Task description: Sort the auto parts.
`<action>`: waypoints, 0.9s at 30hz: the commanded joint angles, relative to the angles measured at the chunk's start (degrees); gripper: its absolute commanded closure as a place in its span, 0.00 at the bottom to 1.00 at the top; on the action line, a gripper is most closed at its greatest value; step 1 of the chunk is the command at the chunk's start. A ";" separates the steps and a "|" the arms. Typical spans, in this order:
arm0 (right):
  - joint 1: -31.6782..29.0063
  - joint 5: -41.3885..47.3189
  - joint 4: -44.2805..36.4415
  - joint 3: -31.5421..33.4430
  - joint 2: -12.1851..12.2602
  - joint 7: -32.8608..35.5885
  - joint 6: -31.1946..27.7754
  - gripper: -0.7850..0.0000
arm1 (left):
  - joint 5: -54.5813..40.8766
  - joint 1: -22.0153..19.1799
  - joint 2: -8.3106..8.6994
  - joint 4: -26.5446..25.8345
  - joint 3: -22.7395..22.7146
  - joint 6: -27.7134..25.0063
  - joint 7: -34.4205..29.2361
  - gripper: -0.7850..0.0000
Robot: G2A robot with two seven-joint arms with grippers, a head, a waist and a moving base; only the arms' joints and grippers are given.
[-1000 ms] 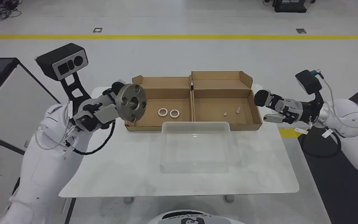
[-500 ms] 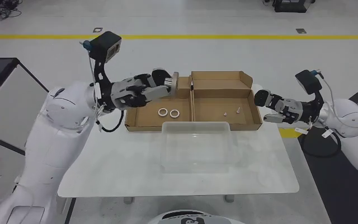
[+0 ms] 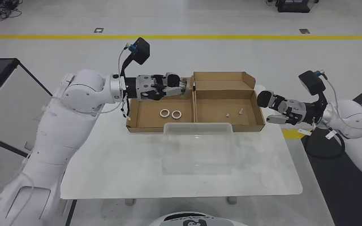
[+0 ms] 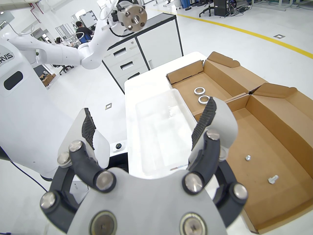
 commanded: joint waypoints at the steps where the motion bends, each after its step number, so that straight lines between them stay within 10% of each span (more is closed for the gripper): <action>1: 0.00 0.00 0.00 0.00 0.00 0.00 0.00 0.00 | 2.53 -1.31 -0.16 1.63 0.87 -0.46 -0.66 1.00; 27: 0.00 0.00 0.00 0.00 0.00 0.00 0.00 0.00 | 29.07 -17.89 -6.47 36.05 18.97 -4.32 4.05 1.00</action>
